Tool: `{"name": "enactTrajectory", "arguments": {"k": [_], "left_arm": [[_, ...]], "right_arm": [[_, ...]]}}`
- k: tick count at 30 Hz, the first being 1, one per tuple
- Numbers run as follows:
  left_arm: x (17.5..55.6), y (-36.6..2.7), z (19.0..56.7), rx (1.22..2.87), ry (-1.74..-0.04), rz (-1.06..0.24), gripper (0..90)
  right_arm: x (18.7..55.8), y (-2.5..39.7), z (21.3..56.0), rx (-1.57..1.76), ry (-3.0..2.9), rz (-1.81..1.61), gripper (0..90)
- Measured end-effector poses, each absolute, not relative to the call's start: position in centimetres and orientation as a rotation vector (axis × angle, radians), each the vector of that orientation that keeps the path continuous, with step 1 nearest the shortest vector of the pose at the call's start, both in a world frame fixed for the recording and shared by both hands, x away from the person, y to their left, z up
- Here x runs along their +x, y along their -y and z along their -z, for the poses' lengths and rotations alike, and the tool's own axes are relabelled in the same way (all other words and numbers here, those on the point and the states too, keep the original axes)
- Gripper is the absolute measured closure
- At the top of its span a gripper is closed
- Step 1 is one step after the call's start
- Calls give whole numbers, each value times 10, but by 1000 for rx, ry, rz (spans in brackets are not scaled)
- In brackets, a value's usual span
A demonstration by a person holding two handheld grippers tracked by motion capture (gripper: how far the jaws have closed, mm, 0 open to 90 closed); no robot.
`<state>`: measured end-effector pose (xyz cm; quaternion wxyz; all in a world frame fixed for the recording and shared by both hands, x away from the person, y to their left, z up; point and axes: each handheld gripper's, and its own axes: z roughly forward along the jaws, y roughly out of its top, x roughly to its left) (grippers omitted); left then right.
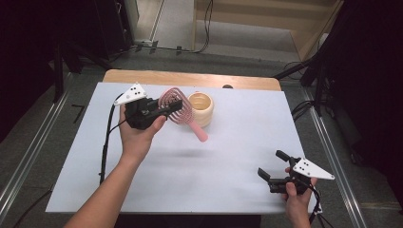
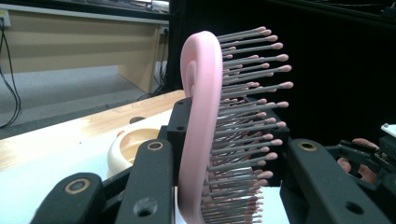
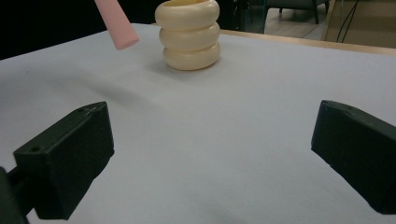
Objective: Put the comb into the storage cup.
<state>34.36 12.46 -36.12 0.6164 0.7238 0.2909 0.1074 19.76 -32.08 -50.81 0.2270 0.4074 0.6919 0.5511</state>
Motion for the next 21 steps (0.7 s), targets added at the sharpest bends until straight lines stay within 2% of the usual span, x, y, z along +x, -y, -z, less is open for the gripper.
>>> {"name": "enactTrajectory", "arguments": {"k": [21], "left_arm": [[359,-120,352,1637,-667,-241,656]], "right_arm": [[198,321,509,1122,-1910,-1511,0]]}}
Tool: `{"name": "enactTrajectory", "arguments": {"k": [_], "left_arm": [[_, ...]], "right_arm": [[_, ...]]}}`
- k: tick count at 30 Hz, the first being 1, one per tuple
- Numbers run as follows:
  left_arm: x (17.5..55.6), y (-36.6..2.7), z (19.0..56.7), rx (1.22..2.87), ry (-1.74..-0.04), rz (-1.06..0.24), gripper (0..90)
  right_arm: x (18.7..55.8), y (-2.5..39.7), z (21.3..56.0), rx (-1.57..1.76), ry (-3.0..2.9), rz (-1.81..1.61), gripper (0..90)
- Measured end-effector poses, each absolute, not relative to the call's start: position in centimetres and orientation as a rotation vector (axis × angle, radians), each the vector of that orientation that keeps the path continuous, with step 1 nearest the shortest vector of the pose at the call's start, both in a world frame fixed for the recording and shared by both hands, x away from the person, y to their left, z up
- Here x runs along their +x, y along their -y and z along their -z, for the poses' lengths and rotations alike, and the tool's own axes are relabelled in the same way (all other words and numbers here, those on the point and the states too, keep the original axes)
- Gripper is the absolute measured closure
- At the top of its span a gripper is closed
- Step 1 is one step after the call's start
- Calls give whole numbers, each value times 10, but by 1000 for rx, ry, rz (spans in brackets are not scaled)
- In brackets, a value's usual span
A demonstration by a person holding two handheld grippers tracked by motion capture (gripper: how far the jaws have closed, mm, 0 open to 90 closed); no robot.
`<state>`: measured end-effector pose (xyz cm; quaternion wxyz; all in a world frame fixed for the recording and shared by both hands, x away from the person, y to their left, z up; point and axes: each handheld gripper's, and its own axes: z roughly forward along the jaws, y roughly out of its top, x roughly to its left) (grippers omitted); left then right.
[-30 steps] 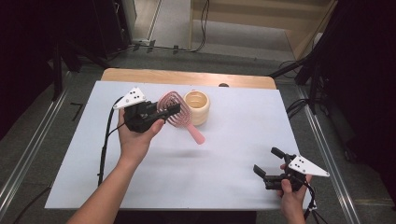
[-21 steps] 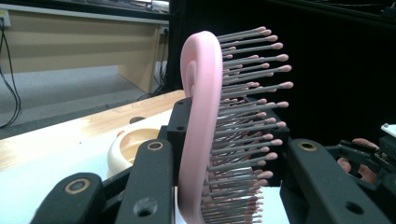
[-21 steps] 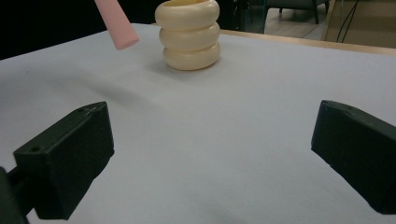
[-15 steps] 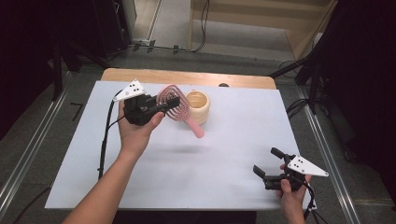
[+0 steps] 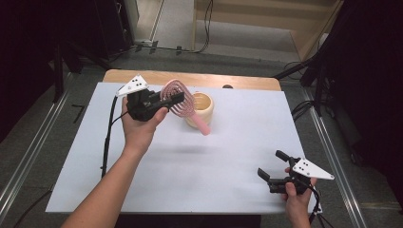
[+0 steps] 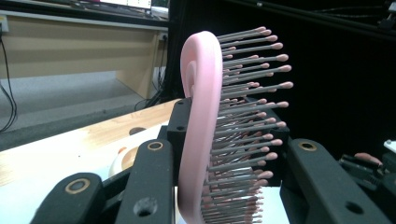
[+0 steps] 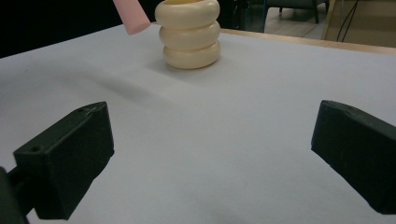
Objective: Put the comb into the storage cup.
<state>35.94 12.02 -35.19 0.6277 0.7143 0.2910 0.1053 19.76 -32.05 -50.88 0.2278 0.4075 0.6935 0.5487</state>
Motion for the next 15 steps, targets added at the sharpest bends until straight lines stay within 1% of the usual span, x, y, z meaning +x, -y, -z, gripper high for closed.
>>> {"name": "enactTrajectory", "arguments": {"k": [15], "left_arm": [[368,-119,345,1636,-664,-258,656]], "right_arm": [[198,320,510,1113,-1913,-1507,0]]}}
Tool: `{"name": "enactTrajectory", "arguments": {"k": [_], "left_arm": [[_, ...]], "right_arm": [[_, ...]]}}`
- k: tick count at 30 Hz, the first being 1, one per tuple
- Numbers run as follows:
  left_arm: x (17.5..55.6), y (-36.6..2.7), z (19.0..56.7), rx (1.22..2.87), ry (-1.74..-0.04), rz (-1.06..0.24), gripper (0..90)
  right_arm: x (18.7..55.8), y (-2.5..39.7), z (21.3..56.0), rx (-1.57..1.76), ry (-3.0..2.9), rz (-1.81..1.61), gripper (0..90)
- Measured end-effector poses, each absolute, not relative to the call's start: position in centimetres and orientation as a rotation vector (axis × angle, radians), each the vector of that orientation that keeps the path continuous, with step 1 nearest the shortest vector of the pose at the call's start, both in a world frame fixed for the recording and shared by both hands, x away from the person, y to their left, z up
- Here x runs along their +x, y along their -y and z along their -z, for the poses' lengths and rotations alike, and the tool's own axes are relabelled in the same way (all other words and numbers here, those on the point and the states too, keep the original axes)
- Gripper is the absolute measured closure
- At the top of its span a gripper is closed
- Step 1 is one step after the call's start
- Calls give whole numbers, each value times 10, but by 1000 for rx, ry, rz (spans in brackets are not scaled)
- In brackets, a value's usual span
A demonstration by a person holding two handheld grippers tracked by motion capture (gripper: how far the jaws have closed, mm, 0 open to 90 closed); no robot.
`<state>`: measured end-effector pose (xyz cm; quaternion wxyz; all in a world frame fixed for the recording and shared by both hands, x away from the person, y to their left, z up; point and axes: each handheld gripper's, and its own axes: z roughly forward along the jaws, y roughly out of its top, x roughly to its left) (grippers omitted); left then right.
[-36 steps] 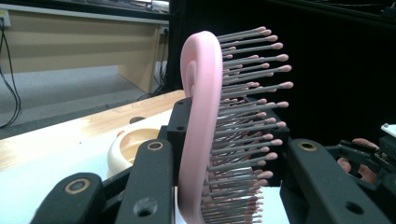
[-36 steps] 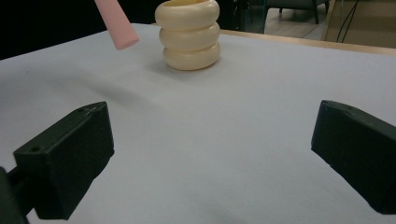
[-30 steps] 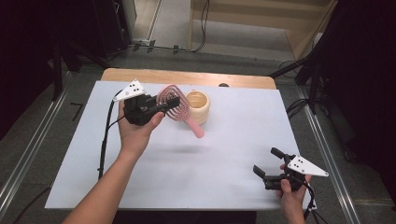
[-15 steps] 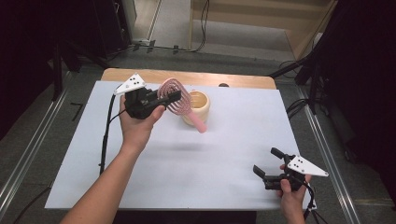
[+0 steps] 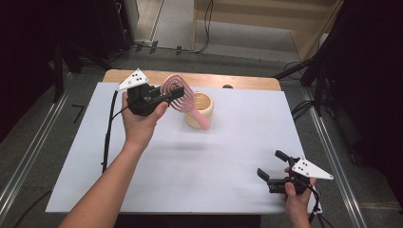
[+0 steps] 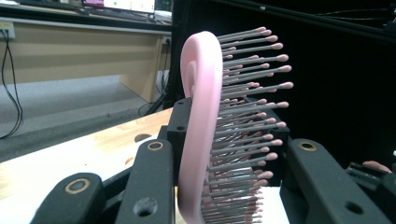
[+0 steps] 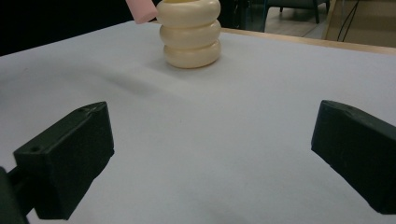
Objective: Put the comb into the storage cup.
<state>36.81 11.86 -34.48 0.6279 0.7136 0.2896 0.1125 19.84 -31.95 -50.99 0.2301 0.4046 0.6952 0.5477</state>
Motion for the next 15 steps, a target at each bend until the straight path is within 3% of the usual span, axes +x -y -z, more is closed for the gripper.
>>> {"name": "enactTrajectory", "arguments": {"k": [15], "left_arm": [[377,-116,335,1620,-666,-285,656]], "right_arm": [[198,319,510,1122,-1905,-1498,0]]}}
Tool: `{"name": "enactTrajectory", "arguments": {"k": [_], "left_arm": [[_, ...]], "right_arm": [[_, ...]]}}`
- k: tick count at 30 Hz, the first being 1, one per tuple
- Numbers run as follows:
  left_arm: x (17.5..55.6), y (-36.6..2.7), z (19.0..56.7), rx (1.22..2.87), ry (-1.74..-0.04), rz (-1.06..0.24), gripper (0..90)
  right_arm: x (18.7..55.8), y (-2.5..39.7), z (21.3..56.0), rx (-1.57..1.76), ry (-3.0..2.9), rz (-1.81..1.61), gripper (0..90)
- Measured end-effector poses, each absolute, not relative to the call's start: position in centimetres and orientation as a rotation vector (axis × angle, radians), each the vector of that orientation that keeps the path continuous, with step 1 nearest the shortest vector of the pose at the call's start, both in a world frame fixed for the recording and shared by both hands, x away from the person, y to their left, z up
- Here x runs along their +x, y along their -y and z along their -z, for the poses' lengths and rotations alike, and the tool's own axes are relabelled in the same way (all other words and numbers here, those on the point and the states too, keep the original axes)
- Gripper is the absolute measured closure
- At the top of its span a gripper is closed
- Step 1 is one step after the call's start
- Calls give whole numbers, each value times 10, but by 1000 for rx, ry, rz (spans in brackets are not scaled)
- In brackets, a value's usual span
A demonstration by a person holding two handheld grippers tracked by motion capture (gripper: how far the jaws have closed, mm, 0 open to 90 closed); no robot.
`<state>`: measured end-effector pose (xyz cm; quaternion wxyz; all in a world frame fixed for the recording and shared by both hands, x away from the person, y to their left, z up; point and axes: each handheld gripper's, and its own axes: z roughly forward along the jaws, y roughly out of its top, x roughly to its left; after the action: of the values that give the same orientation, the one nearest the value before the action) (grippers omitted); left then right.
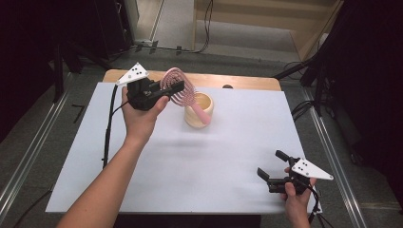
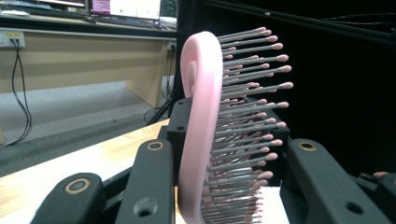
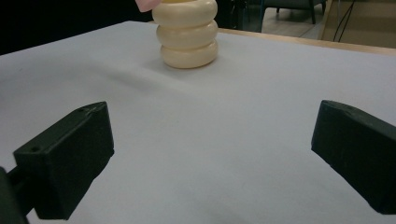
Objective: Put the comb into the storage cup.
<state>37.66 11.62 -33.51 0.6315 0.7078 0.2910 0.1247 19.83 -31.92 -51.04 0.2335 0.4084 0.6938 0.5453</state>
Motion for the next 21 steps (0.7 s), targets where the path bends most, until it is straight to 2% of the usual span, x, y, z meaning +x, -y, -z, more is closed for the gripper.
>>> {"name": "enactTrajectory", "arguments": {"k": [21], "left_arm": [[394,-117,337,1582,-704,-319,658]], "right_arm": [[199,319,511,1118,-1911,-1500,0]]}}
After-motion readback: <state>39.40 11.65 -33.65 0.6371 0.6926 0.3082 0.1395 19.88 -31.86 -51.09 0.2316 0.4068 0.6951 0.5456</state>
